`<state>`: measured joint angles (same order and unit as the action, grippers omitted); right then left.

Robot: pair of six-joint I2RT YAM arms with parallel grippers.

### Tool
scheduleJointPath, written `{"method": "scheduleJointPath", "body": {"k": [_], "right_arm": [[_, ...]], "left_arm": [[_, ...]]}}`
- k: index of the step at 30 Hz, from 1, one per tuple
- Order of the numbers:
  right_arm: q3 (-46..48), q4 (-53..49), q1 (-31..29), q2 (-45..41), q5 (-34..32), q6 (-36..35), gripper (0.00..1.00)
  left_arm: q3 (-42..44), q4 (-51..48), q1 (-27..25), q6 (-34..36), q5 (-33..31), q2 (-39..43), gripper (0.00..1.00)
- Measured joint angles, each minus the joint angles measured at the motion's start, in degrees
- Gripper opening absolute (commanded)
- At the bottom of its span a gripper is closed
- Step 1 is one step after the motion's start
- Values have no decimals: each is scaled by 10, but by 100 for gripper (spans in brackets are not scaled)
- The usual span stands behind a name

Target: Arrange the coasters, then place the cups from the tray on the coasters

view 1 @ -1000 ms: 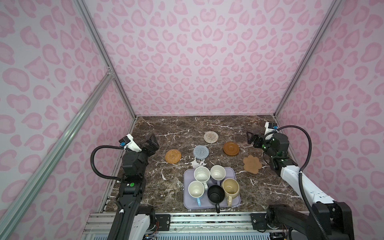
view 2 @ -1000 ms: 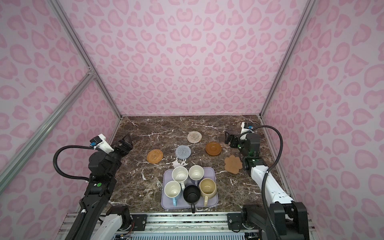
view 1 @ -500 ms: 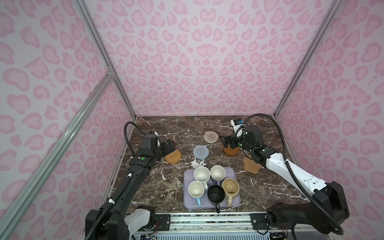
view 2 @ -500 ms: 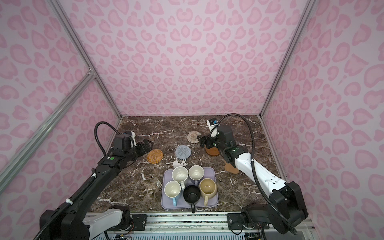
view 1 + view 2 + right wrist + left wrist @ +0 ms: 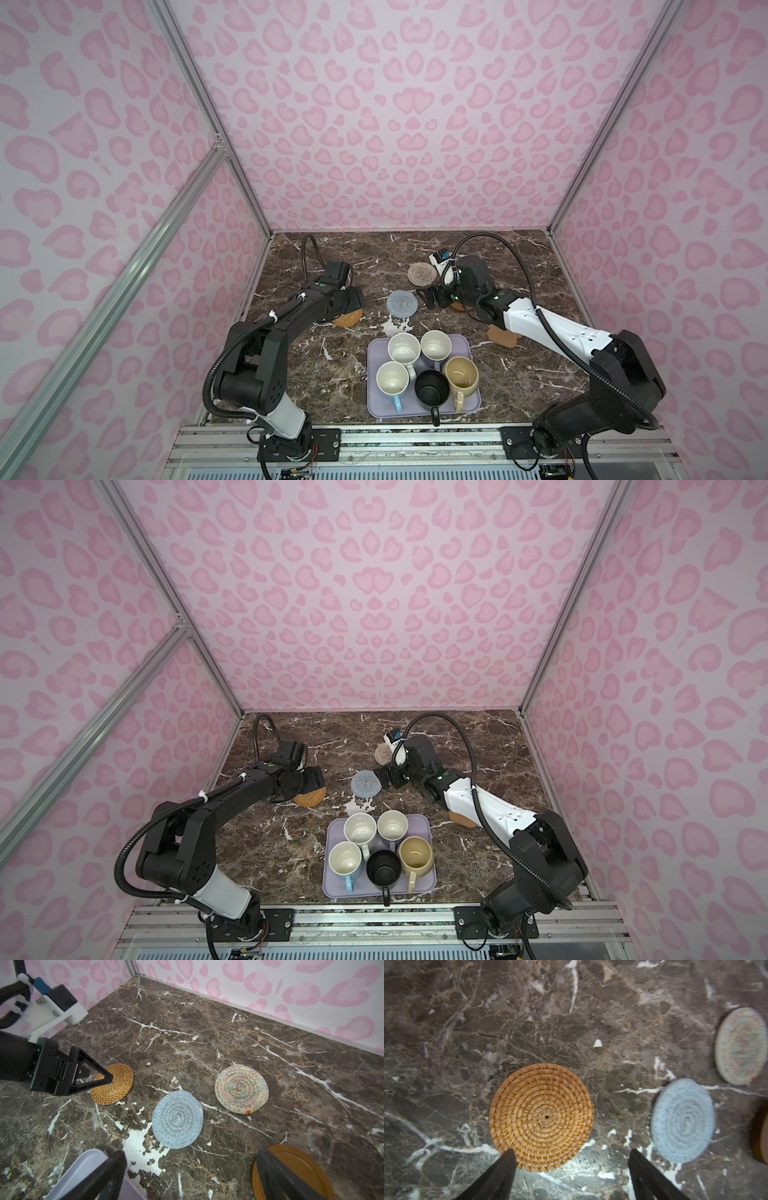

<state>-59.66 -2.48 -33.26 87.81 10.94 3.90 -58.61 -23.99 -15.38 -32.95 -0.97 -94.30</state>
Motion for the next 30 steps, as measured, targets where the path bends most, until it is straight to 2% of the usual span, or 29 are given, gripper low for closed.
{"method": "scheduleJointPath", "body": {"k": [5,6,10,11,30], "right_arm": [[-5,-4,0,12,0,0,99],[-5,-4,0,15,0,0,99],[-10,-5,0,24,0,0,98],[-11,-5,0,26,1,0,98],[-12,-6,0,26,-5,2,98]], "left_arm": [[-15,-2,-1,0,-6,-38,73],[-21,-2,-1,0,-6,-47,69],[-31,1,-2,0,-4,-73,66],[-33,1,-2,0,-2,-78,63],[-149,14,-12,0,4,-176,60]]}}
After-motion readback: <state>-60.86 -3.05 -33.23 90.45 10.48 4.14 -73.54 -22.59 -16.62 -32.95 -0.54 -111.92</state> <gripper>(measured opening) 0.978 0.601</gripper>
